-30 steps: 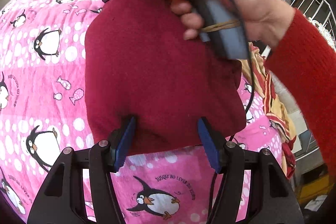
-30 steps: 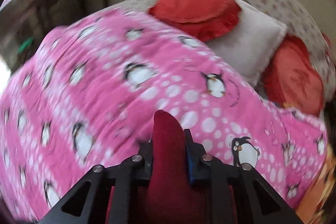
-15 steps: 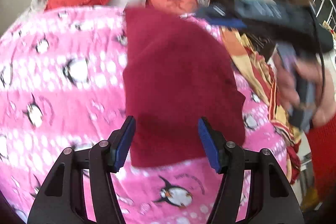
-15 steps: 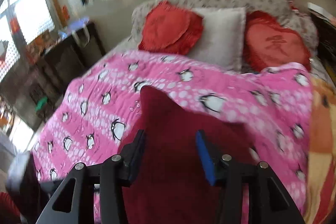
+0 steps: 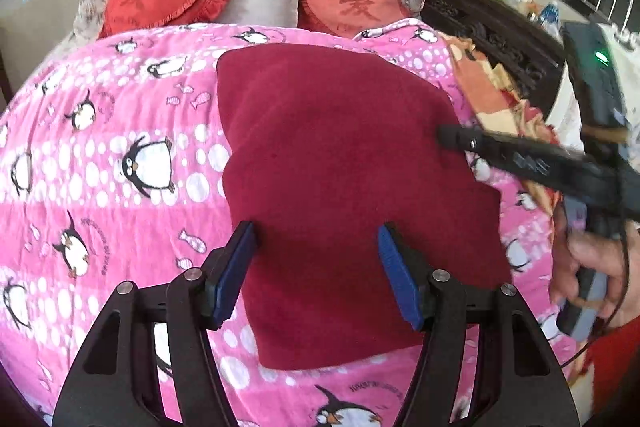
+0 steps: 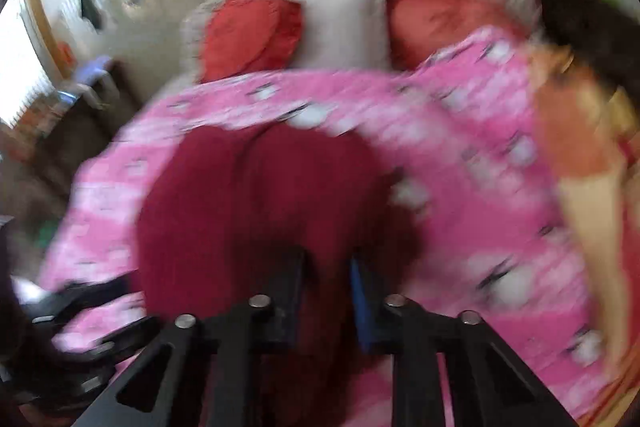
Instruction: Fold small clothes
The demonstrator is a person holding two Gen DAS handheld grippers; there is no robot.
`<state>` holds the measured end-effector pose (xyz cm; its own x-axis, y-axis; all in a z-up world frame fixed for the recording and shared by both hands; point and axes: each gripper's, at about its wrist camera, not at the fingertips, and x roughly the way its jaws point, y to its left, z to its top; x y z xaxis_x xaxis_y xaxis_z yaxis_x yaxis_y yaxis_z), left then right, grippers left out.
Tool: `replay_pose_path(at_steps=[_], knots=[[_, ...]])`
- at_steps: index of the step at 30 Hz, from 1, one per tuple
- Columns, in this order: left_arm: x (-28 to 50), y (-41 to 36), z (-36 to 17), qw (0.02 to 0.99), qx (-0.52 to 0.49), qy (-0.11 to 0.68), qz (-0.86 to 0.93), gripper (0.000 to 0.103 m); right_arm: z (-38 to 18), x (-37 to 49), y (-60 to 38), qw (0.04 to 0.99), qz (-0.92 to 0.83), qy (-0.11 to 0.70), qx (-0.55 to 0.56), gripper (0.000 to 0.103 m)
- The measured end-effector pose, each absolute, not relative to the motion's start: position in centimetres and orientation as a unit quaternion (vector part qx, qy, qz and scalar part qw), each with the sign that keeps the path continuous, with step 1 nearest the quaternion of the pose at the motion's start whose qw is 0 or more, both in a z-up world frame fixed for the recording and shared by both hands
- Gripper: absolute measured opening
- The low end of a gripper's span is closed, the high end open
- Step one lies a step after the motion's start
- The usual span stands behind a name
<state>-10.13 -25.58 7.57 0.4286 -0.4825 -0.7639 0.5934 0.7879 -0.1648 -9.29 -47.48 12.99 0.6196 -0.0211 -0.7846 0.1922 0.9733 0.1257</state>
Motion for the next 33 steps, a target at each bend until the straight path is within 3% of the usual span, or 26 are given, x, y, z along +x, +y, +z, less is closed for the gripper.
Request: replay_pose_path(at_steps=[4, 6, 8, 9, 10, 11, 19, 23, 28, 30, 31, 33], knots=[[-9.9, -25.8, 7.4, 0.846, 0.074, 0.432, -0.304, 0.069, 11.2, -9.0, -49.8, 0.881, -0.049, 0.430, 0.190, 0.019], [-9.7, -25.4, 7.5, 0.845, 0.067, 0.436, -0.302, 0.069, 11.7, -10.2, -49.8, 0.885, -0.039, 0.420, 0.199, 0.027], [-9.6, -25.1, 7.8, 0.846, 0.063, 0.435, -0.300, 0.069, 12.3, -11.7, -49.9, 0.887, -0.043, 0.409, 0.210, 0.052], [-9.5, -24.9, 7.9, 0.848, 0.062, 0.433, -0.298, 0.069, 12.6, -12.3, -50.2, 0.890, -0.040, 0.400, 0.216, 0.059], [-9.4, -24.7, 8.1, 0.852, 0.060, 0.429, -0.296, 0.069, 12.9, -13.4, -50.2, 0.894, -0.034, 0.383, 0.230, 0.074], [-9.3, -24.5, 8.2, 0.853, 0.058, 0.426, -0.295, 0.069, 13.1, -14.3, -50.1, 0.895, -0.027, 0.372, 0.243, 0.081], [-7.5, -23.9, 7.6, 0.842, 0.022, 0.445, -0.306, 0.076, 10.3, -13.8, -49.1, 0.877, 0.024, 0.400, 0.267, 0.083], [-6.8, -24.4, 6.9, 0.832, 0.020, 0.448, -0.327, 0.078, 7.6, -12.5, -49.5, 0.872, 0.019, 0.409, 0.268, 0.097], [-5.5, -25.2, 5.1, 0.809, -0.002, 0.466, -0.358, 0.087, 5.4, -11.9, -50.5, 0.854, 0.059, 0.402, 0.324, 0.097], [-4.9, -25.3, 4.3, 0.796, -0.028, 0.479, -0.369, 0.086, 5.0, -11.9, -50.2, 0.848, 0.068, 0.397, 0.344, 0.086], [-4.8, -25.1, 4.2, 0.791, -0.038, 0.485, -0.372, 0.085, 5.1, -12.0, -50.1, 0.848, 0.073, 0.394, 0.348, 0.074], [-5.1, -24.7, 4.5, 0.790, -0.044, 0.483, -0.376, 0.075, 6.4, -12.7, -49.4, 0.856, 0.070, 0.389, 0.333, 0.059]])
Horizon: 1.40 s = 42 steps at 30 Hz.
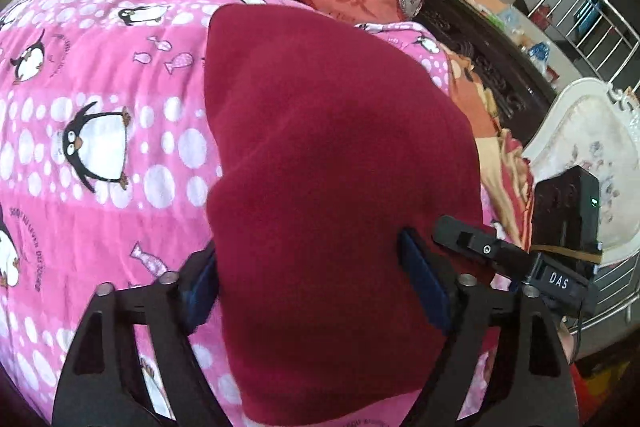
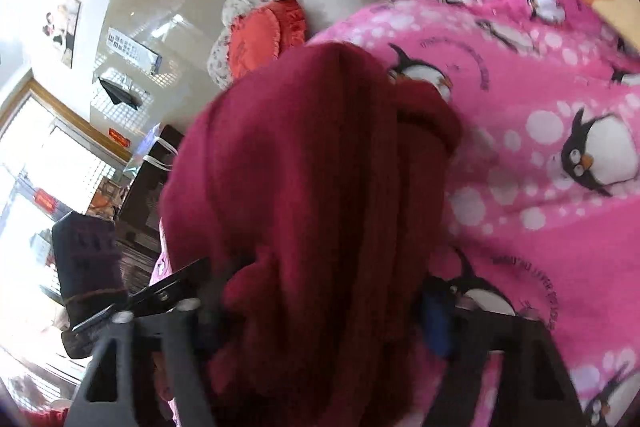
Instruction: Fold small clothes
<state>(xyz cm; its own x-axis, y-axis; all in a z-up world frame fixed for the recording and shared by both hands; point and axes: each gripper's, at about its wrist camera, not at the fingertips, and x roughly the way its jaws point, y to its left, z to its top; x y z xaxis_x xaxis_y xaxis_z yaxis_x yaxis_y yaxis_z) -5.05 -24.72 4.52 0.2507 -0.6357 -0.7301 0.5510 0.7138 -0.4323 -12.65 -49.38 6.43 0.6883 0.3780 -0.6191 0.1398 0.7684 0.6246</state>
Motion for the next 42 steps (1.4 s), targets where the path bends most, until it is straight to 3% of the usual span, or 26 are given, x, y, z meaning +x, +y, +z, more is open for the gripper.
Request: replay_pose_path(at_steps=[2, 10, 17, 21, 28, 35, 37, 42], knots=[[-5.7, -23.8, 5.6, 0.787, -0.042, 0.481, -0.384, 0.069, 7.8, -13.3, -48.7, 0.861, 0.070, 0.389, 0.319, 0.051], [-11.7, -16.0, 11.0, 0.787, -0.013, 0.497, -0.366, 0.066, 12.2, -17.5, -42.4, 0.836, 0.124, 0.433, 0.314, 0.049], [-15.2, -9.7, 5.2, 0.762, -0.020, 0.569, -0.308, 0.068, 6.9, -20.8, -36.3, 0.785, 0.117, 0.515, 0.326, 0.059], [-16.9, -8.7, 7.0, 0.801, -0.004, 0.524, -0.288, 0.071, 9.0, -22.1, -36.6, 0.802, 0.091, 0.497, 0.317, 0.060], [-17.8, -7.7, 8.9, 0.839, 0.019, 0.483, -0.250, 0.071, 16.0, -22.3, -34.0, 0.875, 0.101, 0.425, 0.207, 0.057], [-17.3, -8.3, 8.5, 0.856, 0.018, 0.468, -0.216, 0.071, 11.2, -21.4, -28.9, 0.870, 0.075, 0.479, 0.086, 0.045], [-17.6, -8.5, 8.8, 0.861, 0.021, 0.460, -0.217, 0.071, 9.1, -21.8, -28.6, 0.863, 0.053, 0.499, 0.059, 0.045], [-18.1, -9.2, 9.3, 0.873, 0.050, 0.438, -0.210, 0.071, 10.0, -22.7, -28.5, 0.871, 0.045, 0.485, 0.056, 0.045]])
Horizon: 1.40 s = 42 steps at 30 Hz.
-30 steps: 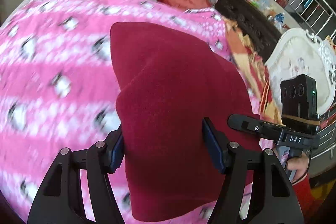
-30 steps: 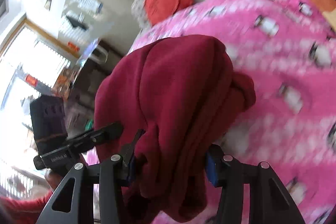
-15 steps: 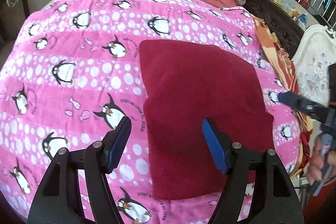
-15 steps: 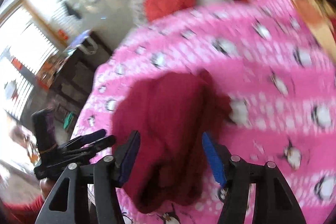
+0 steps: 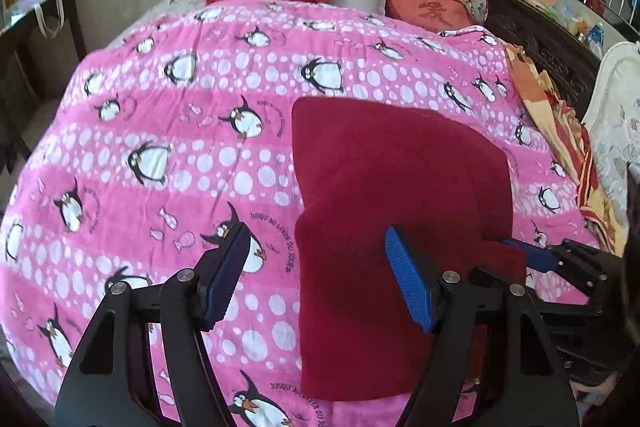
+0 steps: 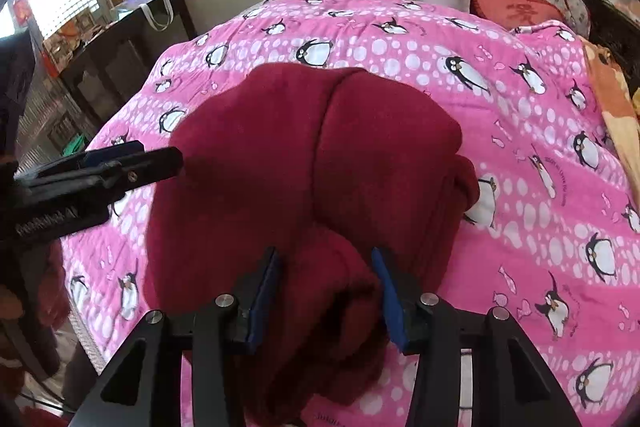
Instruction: Fold small clothes
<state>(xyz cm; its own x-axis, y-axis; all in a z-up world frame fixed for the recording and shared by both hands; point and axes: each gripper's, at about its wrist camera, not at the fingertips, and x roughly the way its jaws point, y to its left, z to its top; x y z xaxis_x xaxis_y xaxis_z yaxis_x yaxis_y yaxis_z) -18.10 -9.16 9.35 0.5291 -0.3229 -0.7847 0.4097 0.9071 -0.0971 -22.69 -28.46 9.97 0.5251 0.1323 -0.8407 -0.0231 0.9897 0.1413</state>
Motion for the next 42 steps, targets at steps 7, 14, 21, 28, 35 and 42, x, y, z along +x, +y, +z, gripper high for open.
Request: replay_pose_path(at_steps=[7, 14, 21, 28, 35, 42], knots=[[-18.9, -8.9, 10.5, 0.881, 0.038, 0.423, -0.208, 0.071, 13.7, -24.4, -29.2, 0.880, 0.013, 0.462, 0.104, 0.050], [-20.1, -9.2, 11.5, 0.884, 0.047, 0.414, -0.212, 0.071, 15.4, -25.1, -28.7, 0.886, -0.026, 0.452, 0.103, 0.063], [-21.3, -9.3, 12.2, 0.889, 0.054, 0.401, -0.213, 0.071, 16.3, -25.8, -28.1, 0.891, -0.042, 0.440, 0.099, 0.071], [-21.5, -9.2, 12.4, 0.892, 0.058, 0.397, -0.208, 0.071, 16.4, -25.8, -28.4, 0.890, -0.049, 0.440, 0.110, 0.071], [-21.2, -9.2, 12.2, 0.892, 0.064, 0.398, -0.203, 0.071, 15.6, -25.2, -28.7, 0.883, -0.051, 0.450, 0.119, 0.071], [-20.7, -9.2, 11.7, 0.889, 0.066, 0.405, -0.202, 0.071, 15.3, -24.6, -28.7, 0.879, -0.054, 0.459, 0.117, 0.071]])
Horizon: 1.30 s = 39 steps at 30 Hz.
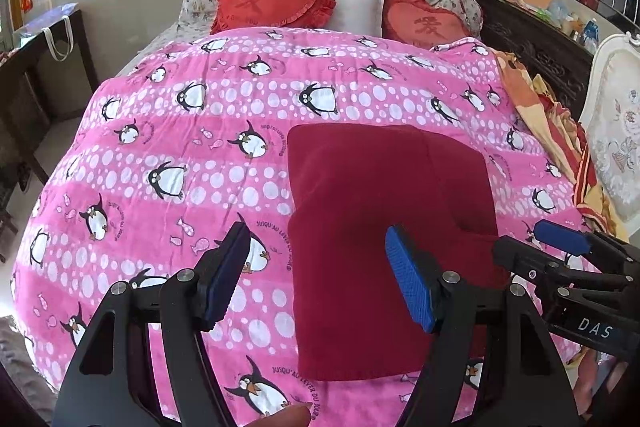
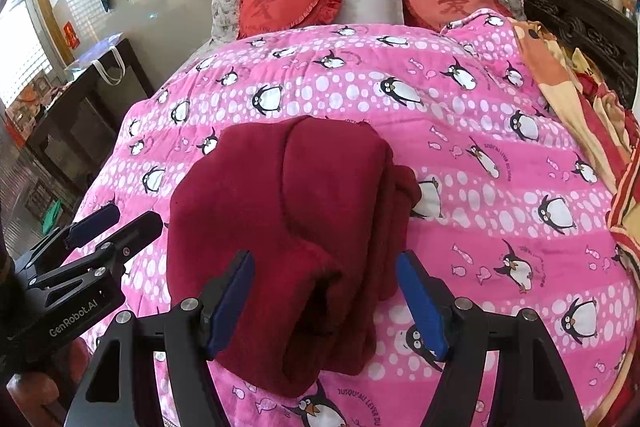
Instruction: Fold small clothes
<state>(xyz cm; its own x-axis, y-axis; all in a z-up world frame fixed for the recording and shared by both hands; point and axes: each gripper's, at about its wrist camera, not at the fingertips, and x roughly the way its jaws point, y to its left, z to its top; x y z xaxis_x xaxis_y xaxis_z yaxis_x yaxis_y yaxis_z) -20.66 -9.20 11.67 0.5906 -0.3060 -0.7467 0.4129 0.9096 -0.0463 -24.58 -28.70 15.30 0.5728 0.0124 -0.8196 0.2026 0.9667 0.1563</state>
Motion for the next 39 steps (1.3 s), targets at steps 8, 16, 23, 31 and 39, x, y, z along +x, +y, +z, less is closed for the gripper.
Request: replay_pose_path(at_steps=[8, 16, 23, 31, 39], knots=[[-20.4, -9.5, 11.1, 0.887, 0.071, 0.411, -0.199, 0.071, 14.9, -24.2, -28.7, 0.876, -0.048, 0.465, 0.120, 0.071], [-20.1, -9.5, 10.8, 0.886, 0.073, 0.413, -0.198, 0.071, 14.5, -23.9, -29.0, 0.872, -0.048, 0.470, 0.127, 0.071], [-20.1, -9.6, 10.4, 0.883, 0.074, 0.419, -0.196, 0.071, 14.2, -23.8, -29.1, 0.871, -0.045, 0.472, 0.130, 0.071], [-19.8, -9.5, 10.1, 0.883, 0.072, 0.423, -0.191, 0.071, 13.9, -23.5, -29.2, 0.869, -0.044, 0.475, 0.136, 0.071], [-19.5, -9.3, 9.8, 0.883, 0.073, 0.424, -0.190, 0.071, 13.4, -23.2, -29.1, 0.866, -0.040, 0.480, 0.135, 0.071]])
